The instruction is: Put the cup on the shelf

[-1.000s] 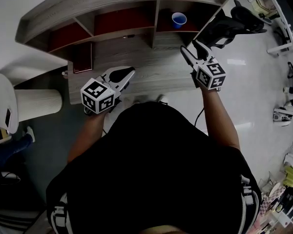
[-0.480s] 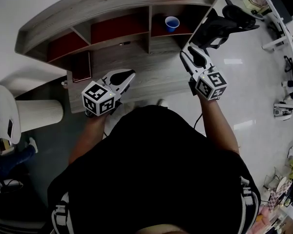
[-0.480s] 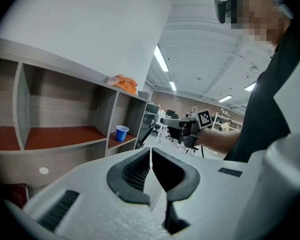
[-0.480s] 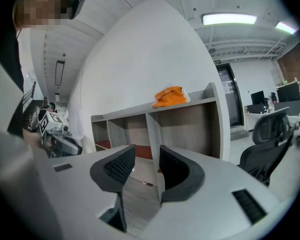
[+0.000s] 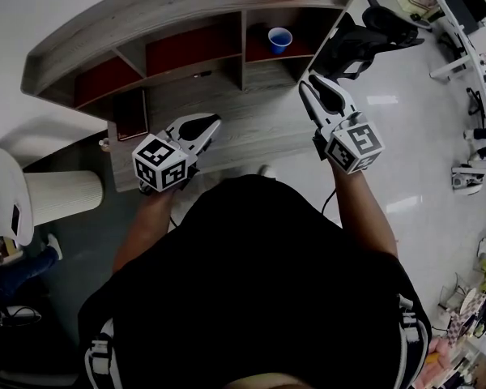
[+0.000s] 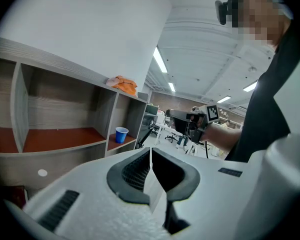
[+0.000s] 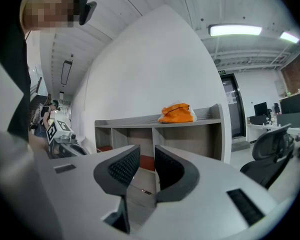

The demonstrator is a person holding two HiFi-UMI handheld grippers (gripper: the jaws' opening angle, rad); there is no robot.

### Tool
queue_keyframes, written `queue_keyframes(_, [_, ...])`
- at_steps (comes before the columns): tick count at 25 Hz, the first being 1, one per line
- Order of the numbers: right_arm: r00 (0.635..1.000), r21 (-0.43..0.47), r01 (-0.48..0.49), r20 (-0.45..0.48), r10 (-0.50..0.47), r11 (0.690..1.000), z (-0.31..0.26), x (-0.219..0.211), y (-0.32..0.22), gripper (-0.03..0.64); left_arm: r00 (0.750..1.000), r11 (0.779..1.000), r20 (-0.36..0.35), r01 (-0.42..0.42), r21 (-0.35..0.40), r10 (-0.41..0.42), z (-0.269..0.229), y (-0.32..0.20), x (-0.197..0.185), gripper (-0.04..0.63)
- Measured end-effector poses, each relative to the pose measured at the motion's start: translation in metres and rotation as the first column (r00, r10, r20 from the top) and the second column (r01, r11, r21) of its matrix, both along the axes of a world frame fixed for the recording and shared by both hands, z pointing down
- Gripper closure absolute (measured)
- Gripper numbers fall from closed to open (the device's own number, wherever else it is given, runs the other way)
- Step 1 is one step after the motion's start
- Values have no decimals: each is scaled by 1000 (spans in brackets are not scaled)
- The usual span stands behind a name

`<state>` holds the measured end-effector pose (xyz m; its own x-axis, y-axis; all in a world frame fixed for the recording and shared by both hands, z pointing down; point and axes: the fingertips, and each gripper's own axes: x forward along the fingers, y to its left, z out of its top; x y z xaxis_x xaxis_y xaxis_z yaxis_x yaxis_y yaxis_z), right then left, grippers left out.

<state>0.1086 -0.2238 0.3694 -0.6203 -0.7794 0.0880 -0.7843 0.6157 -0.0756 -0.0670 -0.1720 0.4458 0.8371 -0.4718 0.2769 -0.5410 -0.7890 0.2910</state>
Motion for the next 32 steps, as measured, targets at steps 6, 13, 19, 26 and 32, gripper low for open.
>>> queue_keyframes(6, [1000, -25, -8, -5, 8, 1000, 7, 2, 3, 558, 1000, 1000, -9, -1, -8, 1, 2, -3, -1, 571])
queue_keyframes(13, [1000, -46, -27, -13, 26, 999, 17, 6, 8, 584, 1000, 1000, -7, -11, -7, 11, 2, -5, 0, 571])
queue_keyframes(19, [999, -57, -37, -29, 35, 998, 21, 8, 13, 591, 1000, 1000, -13, -28, 7, 28, -2, -7, 7, 570])
queue_keyframes(26, [999, -78, -38, -24, 36, 996, 27, 8, 16, 591, 999, 999, -7, -41, -7, 41, 2, -6, 9, 571])
queue_keyframes(32, [999, -83, -47, -18, 46, 995, 30, 10, 16, 592, 999, 999, -7, -38, -12, 38, 5, -4, 10, 571])
